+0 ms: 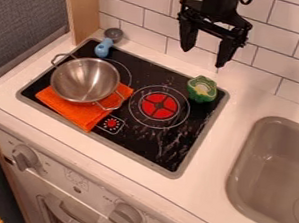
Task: Move the pot in the right side of the burner
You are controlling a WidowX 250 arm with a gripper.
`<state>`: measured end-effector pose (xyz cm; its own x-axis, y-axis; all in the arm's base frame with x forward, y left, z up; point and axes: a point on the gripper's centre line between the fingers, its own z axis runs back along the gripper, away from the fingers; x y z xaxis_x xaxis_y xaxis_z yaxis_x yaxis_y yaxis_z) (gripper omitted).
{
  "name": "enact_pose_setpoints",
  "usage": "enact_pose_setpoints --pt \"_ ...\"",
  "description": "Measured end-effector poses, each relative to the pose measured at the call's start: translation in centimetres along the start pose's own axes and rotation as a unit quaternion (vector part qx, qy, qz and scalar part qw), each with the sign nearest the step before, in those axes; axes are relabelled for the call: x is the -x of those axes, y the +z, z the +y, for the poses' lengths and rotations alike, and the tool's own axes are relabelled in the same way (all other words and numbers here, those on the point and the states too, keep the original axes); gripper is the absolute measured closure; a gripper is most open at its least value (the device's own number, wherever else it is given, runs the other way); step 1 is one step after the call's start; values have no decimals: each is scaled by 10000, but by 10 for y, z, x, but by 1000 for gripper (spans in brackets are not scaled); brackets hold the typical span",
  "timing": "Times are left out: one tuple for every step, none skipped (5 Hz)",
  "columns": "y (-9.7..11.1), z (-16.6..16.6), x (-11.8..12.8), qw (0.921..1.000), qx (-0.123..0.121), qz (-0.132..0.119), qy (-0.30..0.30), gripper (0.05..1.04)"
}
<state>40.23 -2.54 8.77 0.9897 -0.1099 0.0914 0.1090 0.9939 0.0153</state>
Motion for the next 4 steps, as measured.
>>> enact_pose_setpoints --pt "-18 -4 7 9997 114 195 13 82" --pt "-22 0 25 9952 860 -104 457 82" --pt "-5 28 35 9891 1147 -560 730 82" --pt "-1 58 53 9898 890 -525 984 82"
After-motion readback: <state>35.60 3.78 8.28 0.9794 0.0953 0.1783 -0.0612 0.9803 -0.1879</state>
